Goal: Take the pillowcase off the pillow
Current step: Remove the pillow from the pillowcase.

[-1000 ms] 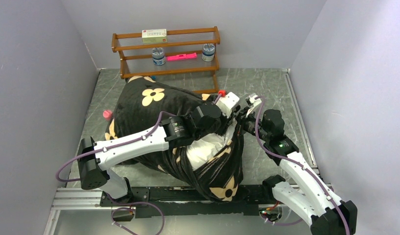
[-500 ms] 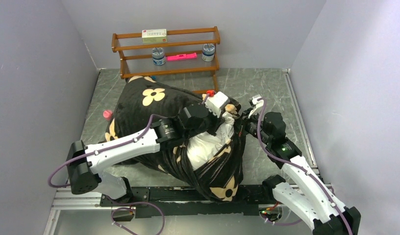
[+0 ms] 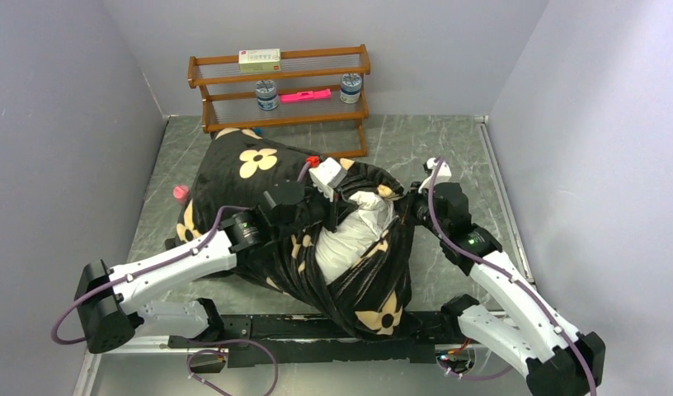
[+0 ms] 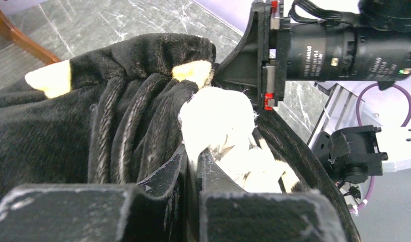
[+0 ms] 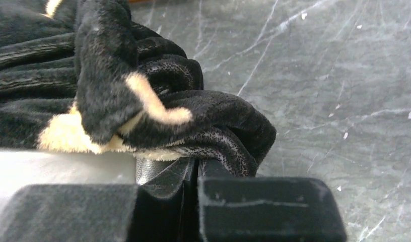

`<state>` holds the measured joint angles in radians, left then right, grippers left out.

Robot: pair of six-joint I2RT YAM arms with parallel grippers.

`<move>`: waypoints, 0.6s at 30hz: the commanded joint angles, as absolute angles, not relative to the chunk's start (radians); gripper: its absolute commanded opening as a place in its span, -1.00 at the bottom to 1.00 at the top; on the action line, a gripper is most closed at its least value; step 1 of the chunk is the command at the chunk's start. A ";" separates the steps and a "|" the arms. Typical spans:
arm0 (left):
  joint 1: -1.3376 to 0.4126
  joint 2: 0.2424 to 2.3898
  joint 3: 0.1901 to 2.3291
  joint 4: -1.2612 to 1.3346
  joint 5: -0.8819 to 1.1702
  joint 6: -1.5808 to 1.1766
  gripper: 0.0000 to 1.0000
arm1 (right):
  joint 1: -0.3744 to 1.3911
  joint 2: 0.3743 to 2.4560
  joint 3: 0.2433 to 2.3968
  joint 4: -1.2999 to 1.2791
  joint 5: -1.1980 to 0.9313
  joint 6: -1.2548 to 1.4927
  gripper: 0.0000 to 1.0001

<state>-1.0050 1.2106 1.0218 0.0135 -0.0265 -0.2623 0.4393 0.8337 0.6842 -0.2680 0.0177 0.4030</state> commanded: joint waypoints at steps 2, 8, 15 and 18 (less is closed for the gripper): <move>-0.952 1.060 0.948 0.015 0.024 -0.289 -0.90 | 0.395 0.945 0.690 -0.327 0.187 0.382 -1.00; -0.931 1.029 0.915 0.059 0.036 -0.305 -0.90 | 0.389 0.985 0.648 -0.186 -0.098 0.324 -0.91; -0.917 1.132 0.967 0.124 0.006 -0.312 -0.90 | 0.392 0.988 0.693 -0.147 -0.316 0.272 -0.47; -0.889 1.195 1.014 0.128 0.003 -0.319 -0.90 | 0.392 0.938 0.756 -0.223 -0.276 0.244 -0.28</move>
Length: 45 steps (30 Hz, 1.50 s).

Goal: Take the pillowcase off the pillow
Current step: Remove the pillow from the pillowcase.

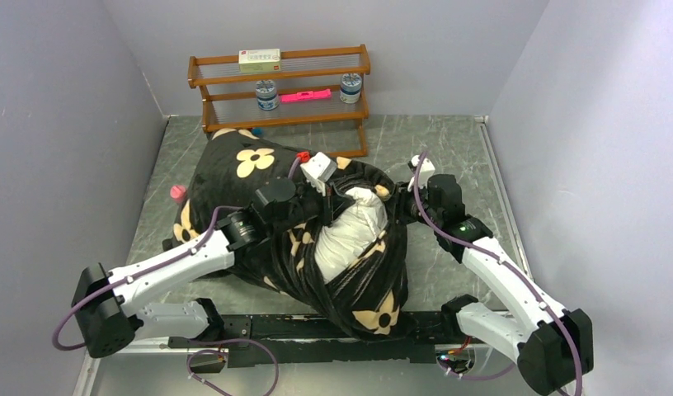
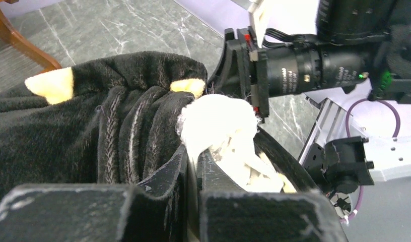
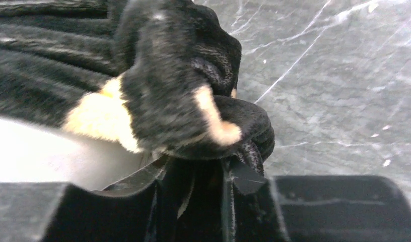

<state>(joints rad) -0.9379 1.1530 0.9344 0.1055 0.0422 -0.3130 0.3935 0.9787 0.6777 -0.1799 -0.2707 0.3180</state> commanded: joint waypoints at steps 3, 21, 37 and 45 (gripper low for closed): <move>-0.870 1.271 1.068 0.139 0.008 -0.328 -0.90 | 0.392 0.886 0.813 -0.299 -0.250 0.220 -0.10; -0.846 1.541 1.403 0.086 -0.138 -0.240 -0.90 | 0.393 0.698 0.985 -0.577 -0.486 0.218 0.22; -0.842 1.642 1.484 0.086 -0.207 -0.228 -0.90 | 0.419 0.780 0.880 -0.522 -0.472 0.415 0.21; -0.842 1.659 1.525 0.070 -0.248 -0.169 -0.90 | 0.474 0.846 0.868 -0.563 -0.358 0.403 -0.11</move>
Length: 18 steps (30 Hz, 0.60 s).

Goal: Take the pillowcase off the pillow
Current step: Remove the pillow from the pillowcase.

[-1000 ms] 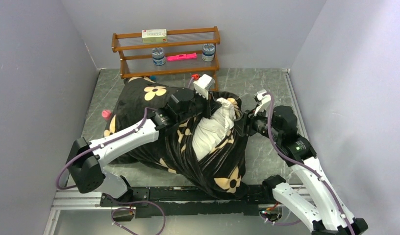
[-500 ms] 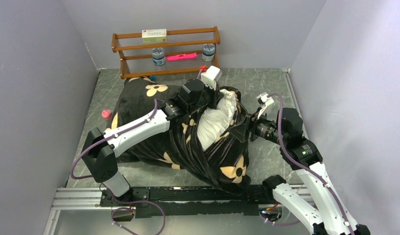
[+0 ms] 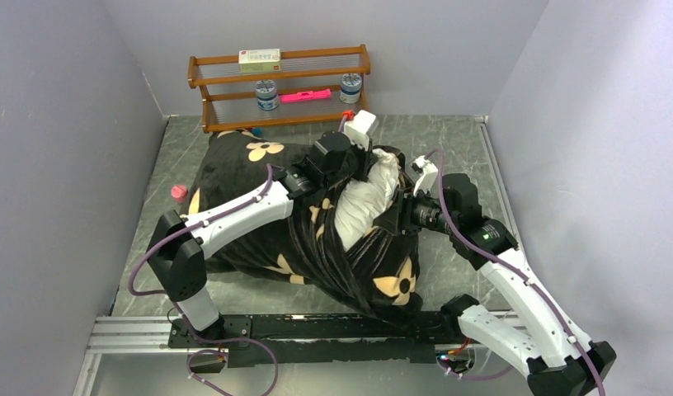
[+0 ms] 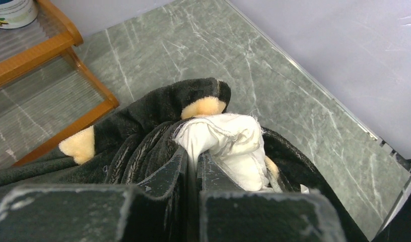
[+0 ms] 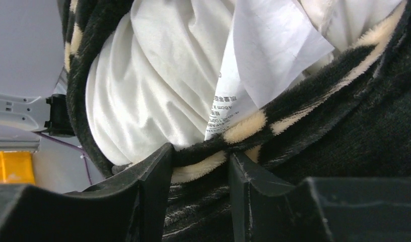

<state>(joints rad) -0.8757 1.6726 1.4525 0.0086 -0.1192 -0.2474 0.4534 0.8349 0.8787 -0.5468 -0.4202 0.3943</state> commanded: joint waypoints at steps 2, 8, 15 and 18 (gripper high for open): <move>-0.841 1.660 1.534 0.065 -0.264 -0.149 -0.90 | 0.474 0.844 0.866 -0.590 -0.340 0.392 -0.26; -0.819 1.662 1.549 0.051 -0.291 -0.126 -0.90 | 0.475 0.805 0.878 -0.745 -0.226 0.358 -1.00; -0.756 1.676 1.563 0.039 -0.298 -0.127 -0.90 | 0.474 0.713 0.842 -0.863 -0.087 0.456 -1.00; -0.732 1.674 1.561 0.035 -0.302 -0.125 -0.90 | 0.474 0.686 0.841 -0.912 -0.005 0.501 -1.00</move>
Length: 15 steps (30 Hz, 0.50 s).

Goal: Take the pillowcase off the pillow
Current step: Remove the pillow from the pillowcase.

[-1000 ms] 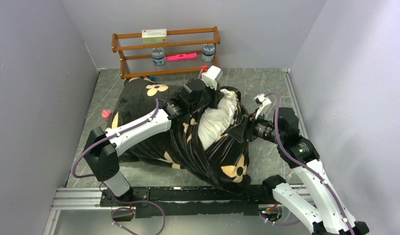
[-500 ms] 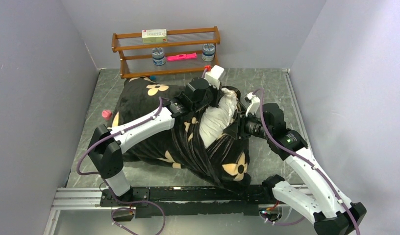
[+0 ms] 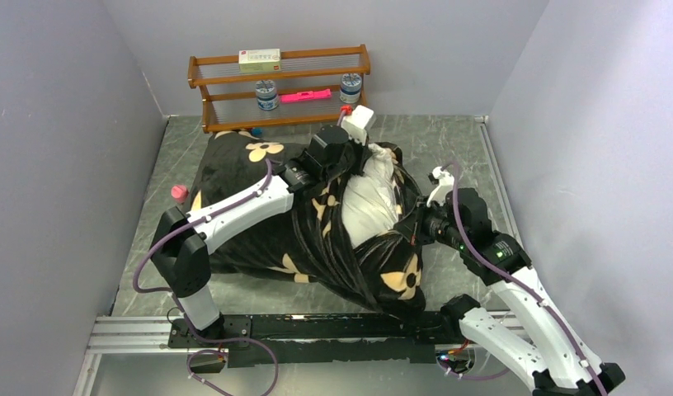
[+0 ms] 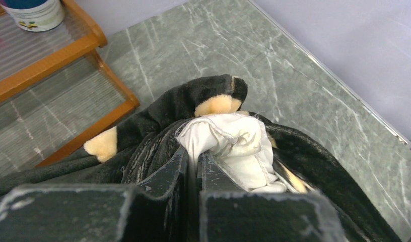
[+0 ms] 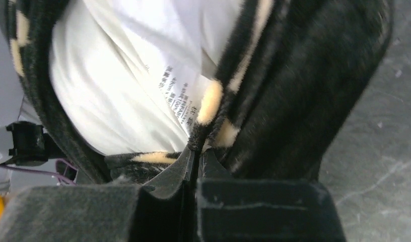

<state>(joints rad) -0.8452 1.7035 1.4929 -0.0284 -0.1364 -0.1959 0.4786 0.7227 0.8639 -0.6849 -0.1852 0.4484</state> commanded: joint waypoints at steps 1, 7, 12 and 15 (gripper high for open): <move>-0.724 1.671 1.559 0.037 -0.304 -0.124 -0.90 | 0.474 0.679 0.839 -0.924 0.017 0.518 -1.00; -0.651 1.649 1.567 0.031 -0.299 -0.143 -0.90 | 0.474 0.622 0.806 -0.936 0.044 0.604 -1.00; -0.609 1.643 1.587 0.002 -0.313 -0.171 -0.90 | 0.474 0.567 0.760 -0.916 0.039 0.661 -1.00; -0.611 1.624 1.554 0.008 -0.267 -0.203 -0.90 | 0.474 0.546 0.721 -0.871 0.009 0.683 -1.00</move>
<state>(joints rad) -0.7322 1.7046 1.5166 -0.0540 -0.0795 -0.2314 0.4782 0.5835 0.7746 -0.7185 -0.0154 0.6533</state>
